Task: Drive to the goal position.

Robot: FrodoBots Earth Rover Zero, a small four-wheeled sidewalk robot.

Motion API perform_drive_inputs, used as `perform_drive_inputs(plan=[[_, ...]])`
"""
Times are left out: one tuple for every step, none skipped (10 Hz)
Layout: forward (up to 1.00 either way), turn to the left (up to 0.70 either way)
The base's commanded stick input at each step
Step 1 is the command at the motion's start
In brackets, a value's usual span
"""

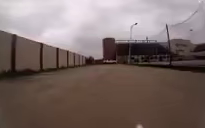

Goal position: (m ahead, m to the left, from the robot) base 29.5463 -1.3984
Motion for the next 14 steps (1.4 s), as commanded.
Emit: perform_drive_inputs(plan=[[0.70, 0.35], [0.70, 0.35], [0.70, 0.00], [0.70, 0.00], [0.70, 0.00], [0.70, 0.30], [0.70, 0.33], [0.70, 0.35], [0.70, 0.35], [0.70, 0.00], [0.70, 0.00], [0.70, 0.00], [0.70, -0.18], [0.70, -0.35]])
